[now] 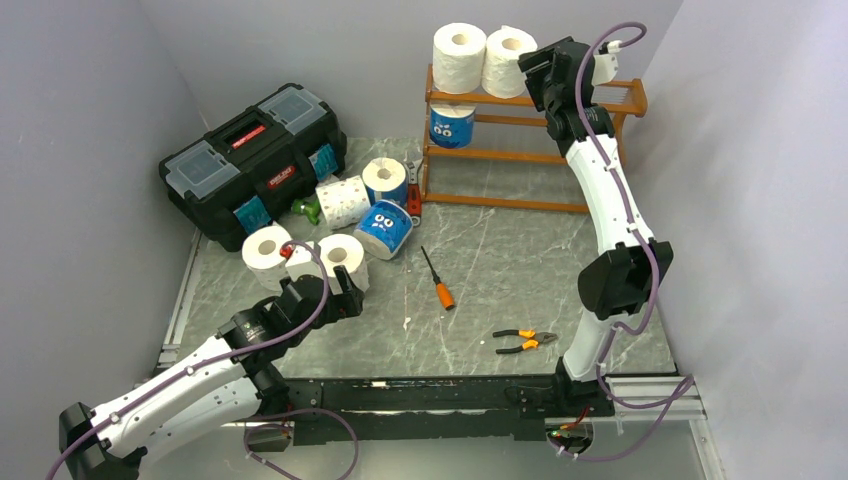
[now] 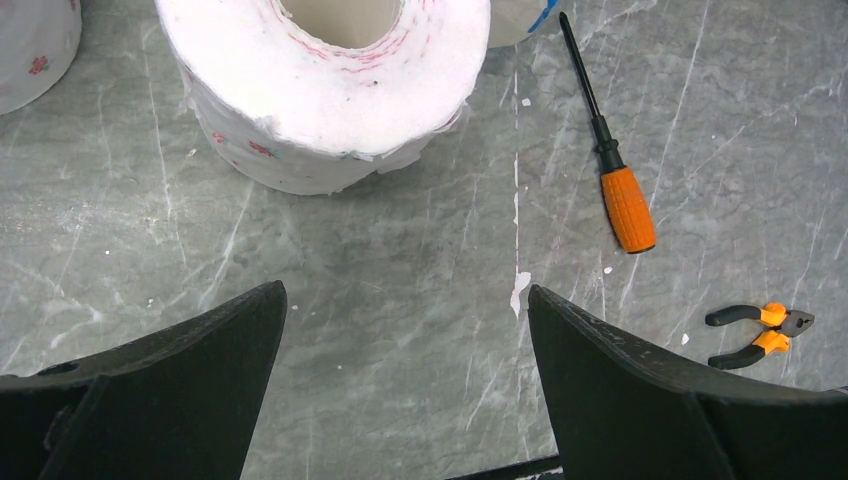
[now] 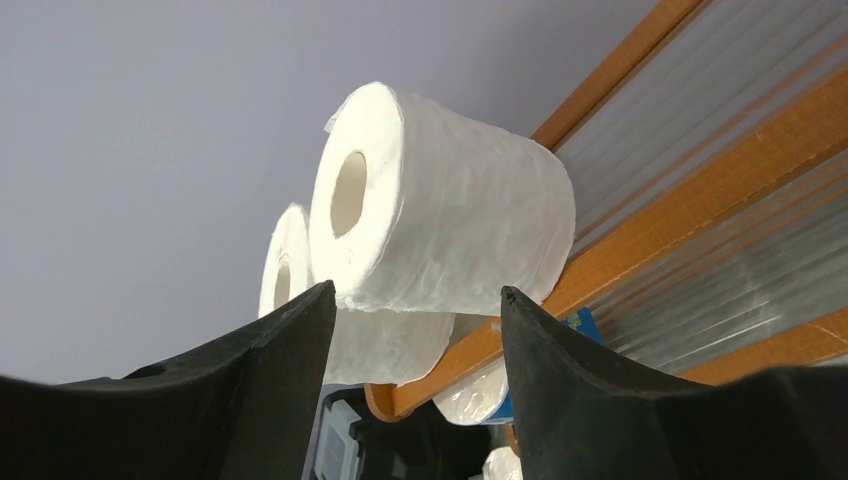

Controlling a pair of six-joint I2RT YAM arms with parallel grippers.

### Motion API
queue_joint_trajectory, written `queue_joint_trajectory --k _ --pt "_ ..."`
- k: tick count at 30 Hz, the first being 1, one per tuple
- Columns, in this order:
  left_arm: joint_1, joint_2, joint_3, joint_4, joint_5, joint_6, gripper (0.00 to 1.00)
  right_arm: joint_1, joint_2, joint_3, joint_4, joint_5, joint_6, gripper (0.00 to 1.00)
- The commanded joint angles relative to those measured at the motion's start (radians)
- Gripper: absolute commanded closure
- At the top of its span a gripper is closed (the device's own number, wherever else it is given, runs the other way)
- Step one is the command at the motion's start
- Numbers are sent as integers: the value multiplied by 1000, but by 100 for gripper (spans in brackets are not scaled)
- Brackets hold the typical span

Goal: Place and organize the paper towels onto the shelf
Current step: Place the paper towel on the shelf.

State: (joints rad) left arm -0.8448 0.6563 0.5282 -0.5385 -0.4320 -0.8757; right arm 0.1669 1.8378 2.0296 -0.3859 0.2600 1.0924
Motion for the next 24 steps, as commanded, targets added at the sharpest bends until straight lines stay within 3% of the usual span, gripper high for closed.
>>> queue_joint_trajectory --k 1,9,18,24 --pt "1 -1 23 20 -1 18 3 -4 10 45 32 -11 -17 36" --pt "1 2 23 28 2 23 3 -6 -62 -52 122 -28 -64 30" --pt "1 -14 22 28 -1 29 3 -49 -243 -327 412 -84 -186 21" --pt "1 -10 12 42 24 20 3 -154 -297 -505 636 -222 -103 20"
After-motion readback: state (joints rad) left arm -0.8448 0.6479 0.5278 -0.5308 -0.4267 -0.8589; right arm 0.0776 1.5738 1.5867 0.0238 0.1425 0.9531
